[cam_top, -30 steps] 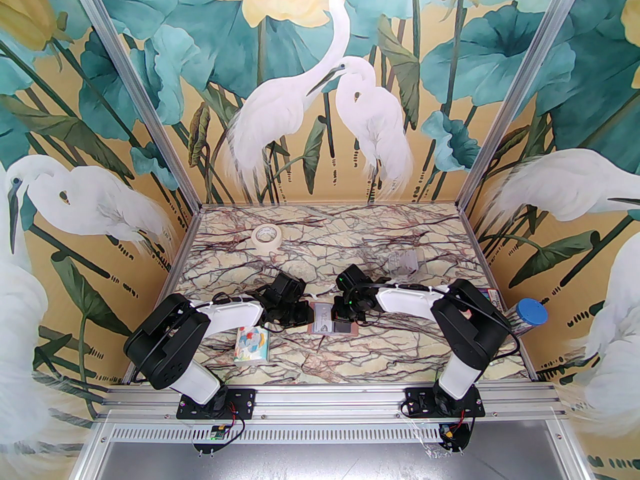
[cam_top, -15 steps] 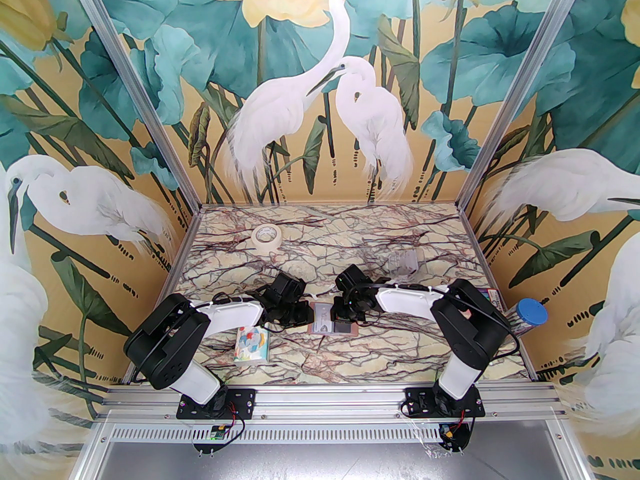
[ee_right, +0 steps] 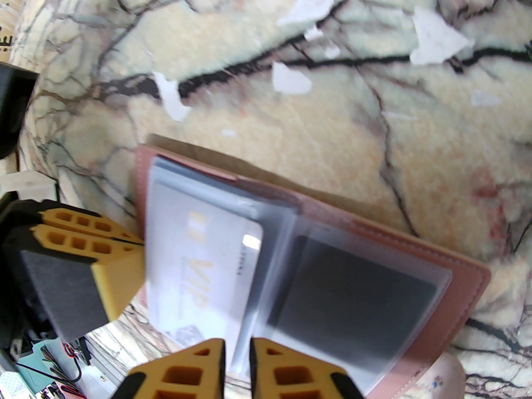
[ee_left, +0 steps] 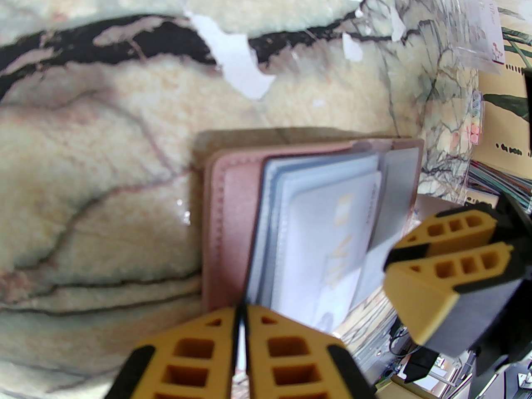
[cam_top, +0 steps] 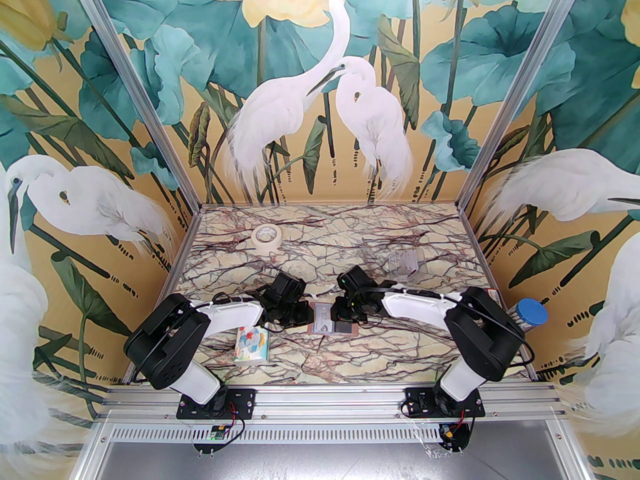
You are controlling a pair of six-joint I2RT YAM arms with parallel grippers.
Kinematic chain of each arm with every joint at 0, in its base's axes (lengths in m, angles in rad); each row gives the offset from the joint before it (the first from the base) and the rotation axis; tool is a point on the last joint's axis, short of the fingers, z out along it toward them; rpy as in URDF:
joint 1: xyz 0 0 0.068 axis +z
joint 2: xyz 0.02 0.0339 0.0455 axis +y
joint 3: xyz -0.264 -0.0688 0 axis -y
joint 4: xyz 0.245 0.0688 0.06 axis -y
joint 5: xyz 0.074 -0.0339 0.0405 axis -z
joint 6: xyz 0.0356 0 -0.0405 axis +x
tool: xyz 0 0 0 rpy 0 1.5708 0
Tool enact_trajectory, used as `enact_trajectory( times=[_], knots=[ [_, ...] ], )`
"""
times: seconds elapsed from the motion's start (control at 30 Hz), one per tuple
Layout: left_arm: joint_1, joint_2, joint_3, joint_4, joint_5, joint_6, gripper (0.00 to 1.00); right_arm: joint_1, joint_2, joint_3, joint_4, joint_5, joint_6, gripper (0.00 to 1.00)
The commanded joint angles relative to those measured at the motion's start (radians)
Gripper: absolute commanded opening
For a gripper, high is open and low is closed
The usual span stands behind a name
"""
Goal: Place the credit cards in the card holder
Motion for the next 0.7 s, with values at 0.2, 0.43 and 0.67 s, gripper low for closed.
enact_trajectory(
  times=[0.2, 0.43, 0.67],
  knots=[
    [-0.020, 0.050, -0.006, -0.038, -0.043, 0.025, 0.10, 0.006, 0.017, 0.010, 0.033, -0.011, 0.005, 0.20],
    [-0.020, 0.057, 0.003, -0.038, -0.043, 0.024, 0.09, 0.007, 0.057, 0.034, 0.015, -0.018, 0.004, 0.19],
    [-0.020, 0.056, -0.005, -0.033, -0.044, 0.022, 0.09, 0.007, 0.064, 0.032, 0.008, -0.007, 0.011, 0.19]
  ],
)
